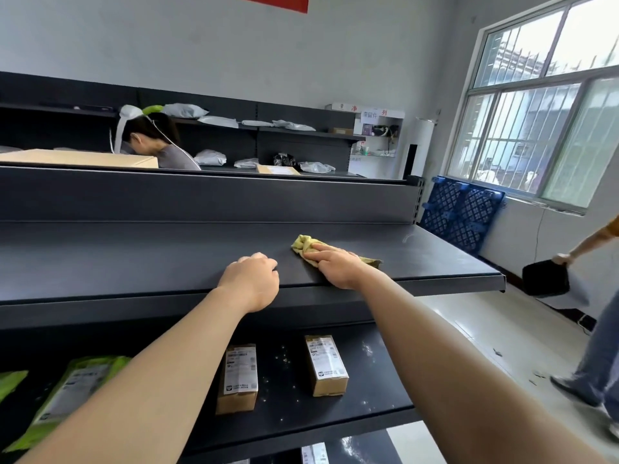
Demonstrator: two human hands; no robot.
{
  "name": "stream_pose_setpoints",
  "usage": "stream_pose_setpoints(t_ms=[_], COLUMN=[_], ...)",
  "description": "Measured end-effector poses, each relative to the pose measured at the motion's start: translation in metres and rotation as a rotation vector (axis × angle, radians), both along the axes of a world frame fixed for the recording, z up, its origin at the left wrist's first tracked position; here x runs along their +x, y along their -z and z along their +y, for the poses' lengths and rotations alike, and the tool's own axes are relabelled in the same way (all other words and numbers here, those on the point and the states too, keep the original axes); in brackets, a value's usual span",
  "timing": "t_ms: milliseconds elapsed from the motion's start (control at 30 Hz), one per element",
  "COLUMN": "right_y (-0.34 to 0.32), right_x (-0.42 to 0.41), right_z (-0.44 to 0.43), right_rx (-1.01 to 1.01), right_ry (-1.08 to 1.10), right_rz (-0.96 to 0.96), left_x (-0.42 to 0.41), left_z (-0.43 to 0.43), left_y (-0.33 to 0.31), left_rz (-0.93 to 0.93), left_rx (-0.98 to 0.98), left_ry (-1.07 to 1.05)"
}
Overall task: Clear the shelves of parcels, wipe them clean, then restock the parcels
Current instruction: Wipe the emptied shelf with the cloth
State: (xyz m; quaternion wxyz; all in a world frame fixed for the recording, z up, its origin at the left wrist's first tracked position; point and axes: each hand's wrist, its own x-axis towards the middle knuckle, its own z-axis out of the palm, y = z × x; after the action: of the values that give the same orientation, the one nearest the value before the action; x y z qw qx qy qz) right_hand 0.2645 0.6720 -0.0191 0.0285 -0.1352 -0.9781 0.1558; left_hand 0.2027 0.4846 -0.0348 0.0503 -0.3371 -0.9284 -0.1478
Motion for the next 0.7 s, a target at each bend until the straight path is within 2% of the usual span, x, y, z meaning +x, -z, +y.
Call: stream_pose_setpoints(t_ms=[367,567,700], right_y=[-0.005,-0.01,-0.01], right_x=[-0.019,-0.006,0.007], right_z=[0.109,0.186,0.197], right_rx=[0.05,0.077,0.058], right_ry=[0.215,0.459,0.605], right_rz=[-0.11,-0.127,-0.134], left_x=[0.004,0.0,0.0], left_z=[0.095,0.116,0.116], left_y=[-0.001,0.003,0.003], left_rz=[0.052,0.086,0.075], left_rx=[-0.037,0.031,0.031], left_ry=[0.059,0.051,0.041])
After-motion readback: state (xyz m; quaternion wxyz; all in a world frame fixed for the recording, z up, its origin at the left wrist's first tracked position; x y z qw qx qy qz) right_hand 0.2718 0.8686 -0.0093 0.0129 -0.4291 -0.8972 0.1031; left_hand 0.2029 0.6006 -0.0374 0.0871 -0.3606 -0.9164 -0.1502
